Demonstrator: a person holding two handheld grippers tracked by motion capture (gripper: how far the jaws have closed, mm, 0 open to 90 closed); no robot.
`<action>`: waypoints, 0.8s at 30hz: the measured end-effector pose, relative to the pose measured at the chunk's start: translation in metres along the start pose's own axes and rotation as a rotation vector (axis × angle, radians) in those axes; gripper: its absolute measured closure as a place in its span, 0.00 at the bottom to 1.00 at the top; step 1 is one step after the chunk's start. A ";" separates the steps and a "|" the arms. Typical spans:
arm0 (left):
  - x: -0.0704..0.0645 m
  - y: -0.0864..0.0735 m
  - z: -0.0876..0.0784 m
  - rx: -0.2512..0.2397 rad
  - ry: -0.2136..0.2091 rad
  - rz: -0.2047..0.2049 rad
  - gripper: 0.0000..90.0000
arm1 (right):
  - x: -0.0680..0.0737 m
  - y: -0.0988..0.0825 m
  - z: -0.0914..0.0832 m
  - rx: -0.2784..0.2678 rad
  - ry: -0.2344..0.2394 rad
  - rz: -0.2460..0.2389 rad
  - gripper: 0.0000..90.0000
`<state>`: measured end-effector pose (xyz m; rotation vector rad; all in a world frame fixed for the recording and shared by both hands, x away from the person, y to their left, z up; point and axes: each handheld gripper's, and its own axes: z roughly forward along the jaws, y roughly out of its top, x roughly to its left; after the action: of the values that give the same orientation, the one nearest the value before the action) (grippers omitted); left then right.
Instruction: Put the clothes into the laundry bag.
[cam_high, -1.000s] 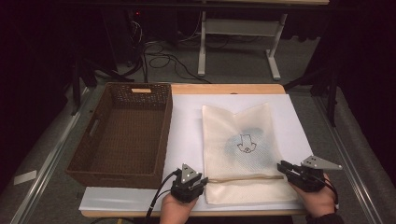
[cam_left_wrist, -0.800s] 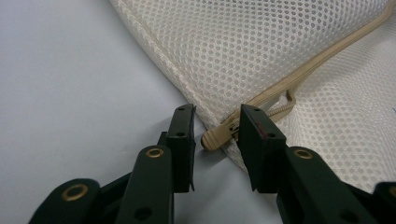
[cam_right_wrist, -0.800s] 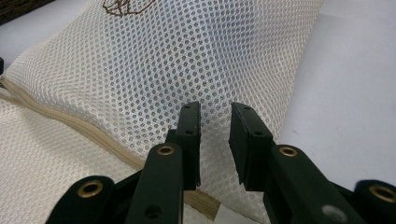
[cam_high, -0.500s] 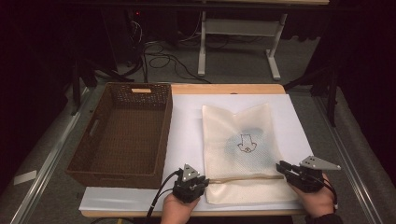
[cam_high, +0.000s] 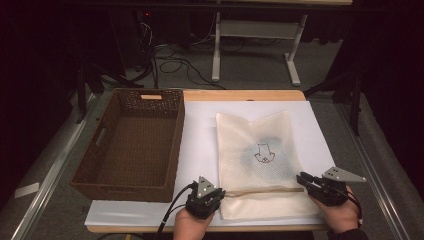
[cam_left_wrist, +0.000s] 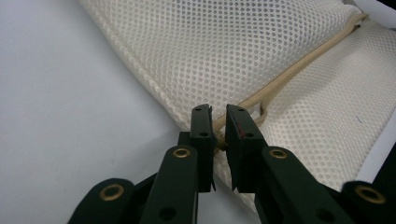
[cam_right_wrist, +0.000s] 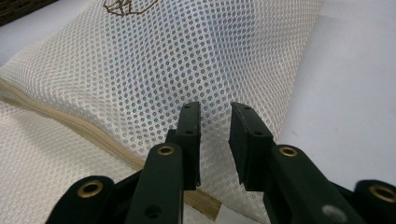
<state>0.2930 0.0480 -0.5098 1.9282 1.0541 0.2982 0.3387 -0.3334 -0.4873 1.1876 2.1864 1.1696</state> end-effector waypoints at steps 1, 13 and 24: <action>-0.002 0.001 0.001 -0.002 0.000 0.010 0.91 | 0.000 0.000 0.000 0.003 0.000 0.002 0.83; -0.008 0.006 -0.004 -0.101 -0.053 0.015 0.77 | 0.000 0.000 0.000 -0.003 0.002 0.000 0.83; -0.002 -0.011 -0.006 -0.007 0.010 -0.049 0.63 | 0.009 0.010 0.004 -0.026 0.033 -0.019 0.82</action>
<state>0.2824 0.0524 -0.5146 1.8935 1.1033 0.2840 0.3412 -0.3211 -0.4812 1.1428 2.1950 1.2143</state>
